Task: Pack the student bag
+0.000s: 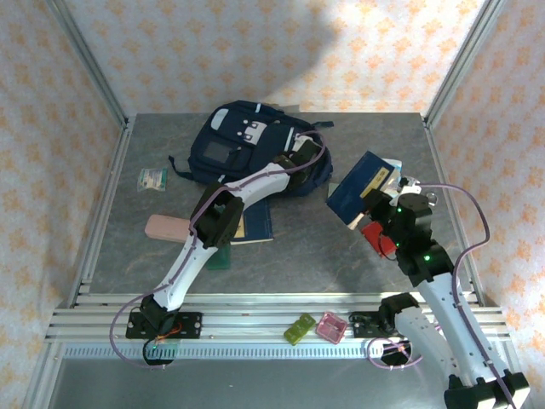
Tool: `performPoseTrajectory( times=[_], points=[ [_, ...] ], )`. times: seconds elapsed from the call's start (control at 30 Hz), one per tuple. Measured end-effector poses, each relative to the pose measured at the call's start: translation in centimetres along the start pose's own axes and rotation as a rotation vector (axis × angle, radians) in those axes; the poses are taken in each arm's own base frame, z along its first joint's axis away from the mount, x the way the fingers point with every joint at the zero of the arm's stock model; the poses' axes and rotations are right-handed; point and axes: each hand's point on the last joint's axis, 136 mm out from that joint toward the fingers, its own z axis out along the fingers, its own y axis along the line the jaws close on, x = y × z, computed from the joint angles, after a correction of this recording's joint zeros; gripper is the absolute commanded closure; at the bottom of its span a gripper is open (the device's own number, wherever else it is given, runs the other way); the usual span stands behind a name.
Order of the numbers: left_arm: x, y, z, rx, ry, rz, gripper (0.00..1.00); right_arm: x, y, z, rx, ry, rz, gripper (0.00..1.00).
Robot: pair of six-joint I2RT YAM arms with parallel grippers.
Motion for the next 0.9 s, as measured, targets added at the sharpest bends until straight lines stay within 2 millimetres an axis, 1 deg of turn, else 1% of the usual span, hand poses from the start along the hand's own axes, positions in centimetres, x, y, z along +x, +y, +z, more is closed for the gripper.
performPoseTrajectory(
  times=[0.03, 0.07, 0.1, 0.13, 0.33, 0.47, 0.53, 0.63, 0.8, 0.9],
  points=[
    [0.0, -0.1, 0.0, 0.002, -0.001, 0.007, 0.69, 0.0, 0.0, 0.0, -0.001, 0.000, 0.000, 1.00],
    [0.0, -0.2, -0.1, 0.004, 0.001, 0.013, 0.87, 0.0, 0.0, 0.0, -0.002, -0.001, 0.000, 1.00],
    [0.0, -0.3, -0.1, 0.006, 0.003, 0.022, 0.96, 0.0, 0.1, -0.1, -0.005, -0.002, 0.003, 1.00],
    [0.1, -0.4, -0.1, 0.007, 0.006, 0.028, 1.00, -0.1, 0.1, -0.1, -0.007, -0.003, 0.003, 1.00],
    [0.3, -0.2, 0.1, 0.022, 0.022, 0.045, 1.00, -0.1, 0.3, -0.2, -0.016, -0.007, 0.015, 1.00],
    [-0.4, 0.1, -0.7, 0.043, 0.021, 0.052, 1.00, 0.3, 0.0, 0.6, -0.016, 0.005, 0.035, 1.00],
    [-1.2, 0.6, -1.7, 0.052, 0.018, 0.061, 1.00, 0.7, 0.0, 1.2, -0.016, 0.022, 0.045, 1.00],
    [-3.0, 1.8, -3.8, 0.064, 0.000, 0.070, 1.00, 1.1, 0.1, 2.4, -0.024, 0.051, 0.065, 1.00],
    [-7.2, 4.8, -8.2, 0.066, -0.070, 0.063, 1.00, 1.6, 0.8, 4.6, -0.056, 0.088, 0.102, 1.00],
    [-9.5, 6.4, -10.7, 0.068, -0.122, 0.044, 1.00, 1.8, 1.3, 6.3, -0.072, 0.119, 0.122, 1.00]
  ],
)
